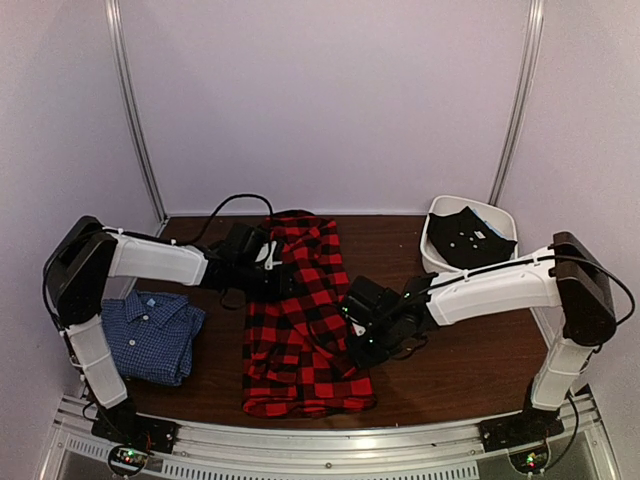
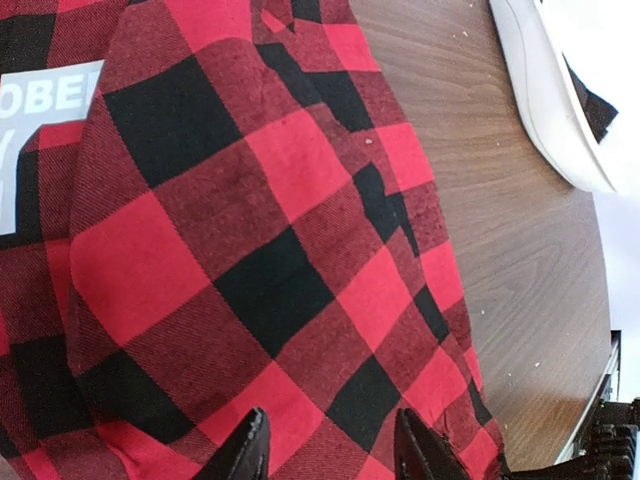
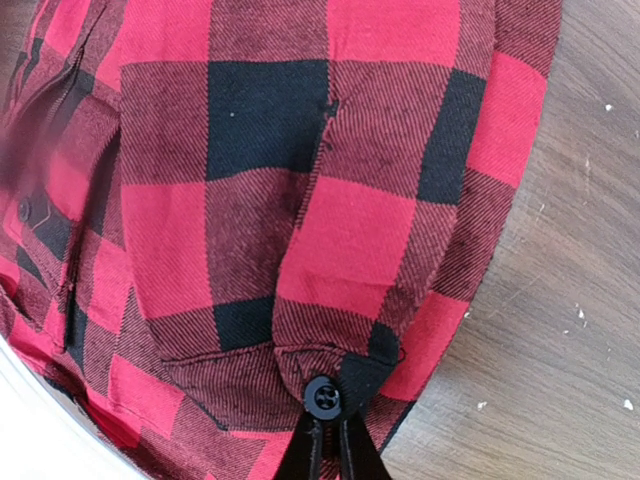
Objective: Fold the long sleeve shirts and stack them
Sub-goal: Adjust the sleeve of the rectangle-folded shirt, then smooth out the rectangle-folded shirt at the center of the board.
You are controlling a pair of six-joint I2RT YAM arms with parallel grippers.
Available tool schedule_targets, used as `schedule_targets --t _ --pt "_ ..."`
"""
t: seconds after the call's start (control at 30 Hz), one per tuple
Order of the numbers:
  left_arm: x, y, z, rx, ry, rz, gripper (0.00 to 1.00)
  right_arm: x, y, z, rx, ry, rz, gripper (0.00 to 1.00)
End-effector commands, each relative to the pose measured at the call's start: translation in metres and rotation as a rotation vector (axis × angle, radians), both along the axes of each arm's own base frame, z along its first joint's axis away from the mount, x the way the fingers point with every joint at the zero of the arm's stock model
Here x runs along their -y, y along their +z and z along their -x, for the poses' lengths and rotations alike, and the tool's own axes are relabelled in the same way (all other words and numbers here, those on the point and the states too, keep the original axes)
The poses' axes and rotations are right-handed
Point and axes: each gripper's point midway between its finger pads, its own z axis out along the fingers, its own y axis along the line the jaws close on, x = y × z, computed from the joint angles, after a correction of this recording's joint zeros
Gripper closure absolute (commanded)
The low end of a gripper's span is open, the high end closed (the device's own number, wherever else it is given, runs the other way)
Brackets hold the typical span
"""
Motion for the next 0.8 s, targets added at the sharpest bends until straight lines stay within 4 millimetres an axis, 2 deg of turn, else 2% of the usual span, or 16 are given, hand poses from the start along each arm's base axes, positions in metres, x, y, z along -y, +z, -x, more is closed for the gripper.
schedule_targets --t 0.0,0.13,0.27,0.43,0.6,0.77 --pt "0.003 0.008 -0.024 0.044 0.036 0.017 0.56 -0.004 0.012 0.001 0.026 -0.013 -0.054 0.89" --pt "-0.001 0.009 -0.035 0.056 0.056 0.000 0.56 -0.007 0.028 -0.006 0.075 -0.032 -0.096 0.69" --pt "-0.004 0.022 -0.054 0.099 0.071 -0.006 0.56 -0.009 0.050 -0.020 0.154 -0.065 -0.132 0.61" --pt "0.008 0.043 -0.085 0.154 0.073 0.016 0.56 -0.032 0.068 -0.034 0.202 -0.066 -0.227 0.60" --pt "0.020 0.036 -0.117 0.152 0.066 0.036 0.56 -0.054 0.063 -0.033 0.176 -0.031 -0.286 0.66" --pt "0.030 0.026 -0.143 0.148 0.047 0.073 0.56 -0.059 0.048 -0.030 0.157 -0.016 -0.295 0.70"
